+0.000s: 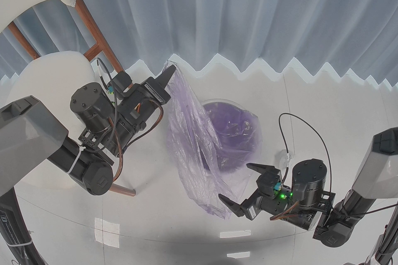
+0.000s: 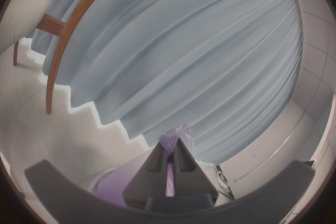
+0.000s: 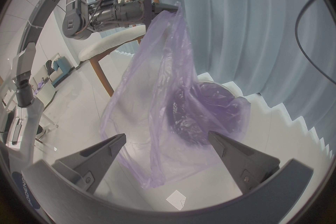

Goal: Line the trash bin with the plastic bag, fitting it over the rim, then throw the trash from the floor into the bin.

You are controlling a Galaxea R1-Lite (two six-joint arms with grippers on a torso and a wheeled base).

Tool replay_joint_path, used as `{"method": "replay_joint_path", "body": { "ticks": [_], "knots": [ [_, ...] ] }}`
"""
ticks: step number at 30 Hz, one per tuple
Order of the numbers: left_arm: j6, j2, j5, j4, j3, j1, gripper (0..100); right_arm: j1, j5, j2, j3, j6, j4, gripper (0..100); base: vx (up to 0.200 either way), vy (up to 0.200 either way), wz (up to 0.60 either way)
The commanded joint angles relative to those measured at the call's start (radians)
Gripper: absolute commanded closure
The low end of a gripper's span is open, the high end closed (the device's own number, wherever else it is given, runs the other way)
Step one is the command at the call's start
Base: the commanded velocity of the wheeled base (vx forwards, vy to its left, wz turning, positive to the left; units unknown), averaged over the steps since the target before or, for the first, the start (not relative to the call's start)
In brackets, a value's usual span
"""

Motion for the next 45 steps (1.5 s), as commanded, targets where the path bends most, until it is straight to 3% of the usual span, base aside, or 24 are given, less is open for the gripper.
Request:
{"method": "replay_joint_path", "body": {
  "ticks": [1,6,22,23,30,34,40,45],
  "knots": [
    [0.000,0.000,0.000,-0.001,0.002,-0.002,100,0.049,-0.029,0.074,-0.059,0.009,-0.003,0,0.000,0.000,0.00],
    [0.000,0.001,0.000,-0.001,0.002,-0.004,100,0.072,-0.093,0.112,-0.135,0.038,-0.001,0,0.000,0.000,0.00],
    [0.000,0.003,0.000,-0.001,0.000,-0.005,100,0.091,-0.099,0.156,-0.263,0.084,0.003,0,0.000,0.000,0.00],
    [0.000,0.001,0.000,-0.001,0.000,-0.005,100,0.089,-0.099,0.156,-0.263,0.087,0.002,100,0.000,0.000,0.00],
    [0.000,0.000,0.000,-0.001,0.000,-0.005,100,0.068,-0.098,0.133,-0.274,0.107,0.002,100,0.000,0.000,0.00],
    [0.000,0.000,0.000,-0.001,0.000,-0.002,100,0.003,-0.086,0.092,-0.315,0.114,0.008,100,0.000,0.000,0.00],
    [0.009,-0.010,-0.003,0.001,0.008,0.044,100,-0.084,0.017,0.032,-0.358,0.114,0.015,100,0.000,0.000,0.00],
    [0.008,-0.030,-0.018,0.001,0.026,0.073,100,-0.126,0.037,0.014,-0.402,0.111,0.017,100,0.000,0.000,0.00]
  ]
}}
